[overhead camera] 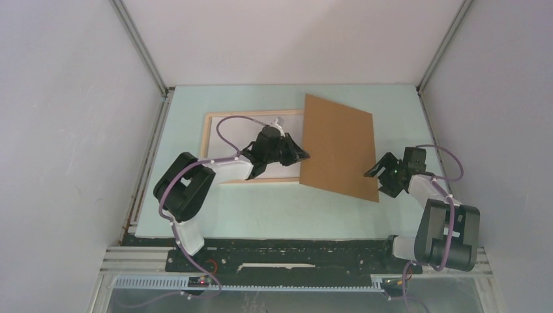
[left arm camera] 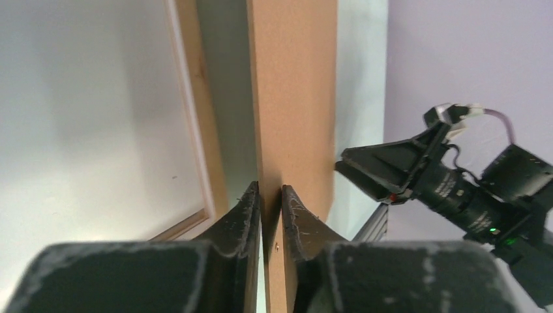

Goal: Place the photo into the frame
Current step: Turn over the photo frame item at the center of the board.

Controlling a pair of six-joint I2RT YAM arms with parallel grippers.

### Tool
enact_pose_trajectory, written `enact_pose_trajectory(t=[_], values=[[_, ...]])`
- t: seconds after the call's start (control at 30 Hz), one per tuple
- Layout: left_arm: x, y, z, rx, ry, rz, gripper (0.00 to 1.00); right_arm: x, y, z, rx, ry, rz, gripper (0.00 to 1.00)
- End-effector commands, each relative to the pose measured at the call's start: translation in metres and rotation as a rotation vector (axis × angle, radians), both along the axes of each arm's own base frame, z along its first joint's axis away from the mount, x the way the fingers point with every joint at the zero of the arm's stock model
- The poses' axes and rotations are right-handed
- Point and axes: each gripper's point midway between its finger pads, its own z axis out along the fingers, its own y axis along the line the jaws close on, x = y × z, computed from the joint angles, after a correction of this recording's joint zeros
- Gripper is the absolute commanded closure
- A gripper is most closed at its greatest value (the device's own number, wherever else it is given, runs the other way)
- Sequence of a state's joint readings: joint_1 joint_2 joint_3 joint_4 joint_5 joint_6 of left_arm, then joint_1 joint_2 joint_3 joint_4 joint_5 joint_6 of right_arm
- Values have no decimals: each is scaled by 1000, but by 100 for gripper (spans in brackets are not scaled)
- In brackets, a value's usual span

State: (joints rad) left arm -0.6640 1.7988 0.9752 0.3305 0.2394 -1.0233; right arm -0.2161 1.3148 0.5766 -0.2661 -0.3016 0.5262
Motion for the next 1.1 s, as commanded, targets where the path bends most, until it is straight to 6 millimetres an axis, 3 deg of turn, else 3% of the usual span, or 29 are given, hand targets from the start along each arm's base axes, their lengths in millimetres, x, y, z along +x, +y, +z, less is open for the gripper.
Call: enact_pose_trajectory(t=[0.0,0.27,0.47,0.63,0.83,0.97,1.07], values=[[-7,-40,66,-150,-75,-104,86,-2,16,6,58,-22,41,16],[-8,-55,89,-214,-102,-136,80,-2,15,8,52,-30,43,16],[-6,-55,95,-83,-135,-173,99,-3,11,19,18,-61,56,17],[-7,-30,120,143,-265,-185,100,-2,1,56,-121,-182,74,12],[-12,4,177,387,-425,-243,100,1,-9,108,-202,-273,48,5],[-28,20,215,527,-533,-288,100,1,2,144,-145,-315,65,2],[-44,30,227,623,-575,-317,100,2,14,169,-68,-323,80,0]])
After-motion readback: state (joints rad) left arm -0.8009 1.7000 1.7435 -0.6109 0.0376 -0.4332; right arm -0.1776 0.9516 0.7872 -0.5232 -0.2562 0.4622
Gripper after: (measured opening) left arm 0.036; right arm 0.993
